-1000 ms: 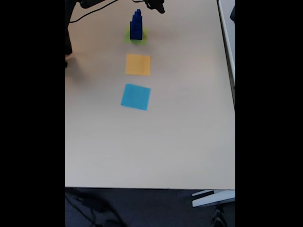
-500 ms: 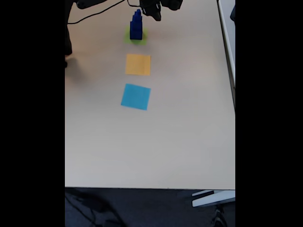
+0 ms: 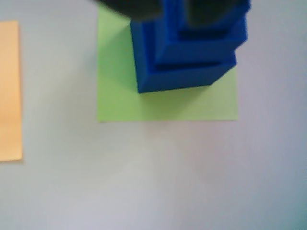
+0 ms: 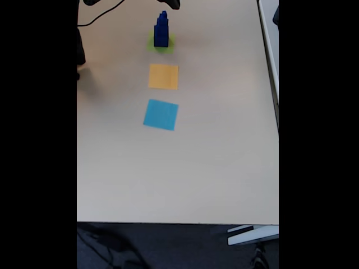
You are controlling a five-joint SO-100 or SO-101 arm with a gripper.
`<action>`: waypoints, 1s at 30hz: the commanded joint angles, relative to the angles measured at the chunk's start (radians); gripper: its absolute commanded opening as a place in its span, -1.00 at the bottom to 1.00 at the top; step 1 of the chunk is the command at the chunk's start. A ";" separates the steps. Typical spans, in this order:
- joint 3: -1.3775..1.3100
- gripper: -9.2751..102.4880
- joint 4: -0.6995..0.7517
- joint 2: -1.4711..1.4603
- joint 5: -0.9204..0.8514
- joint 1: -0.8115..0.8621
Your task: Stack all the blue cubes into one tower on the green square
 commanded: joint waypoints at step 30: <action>-0.316 -0.84 -0.020 -0.252 0.284 -0.238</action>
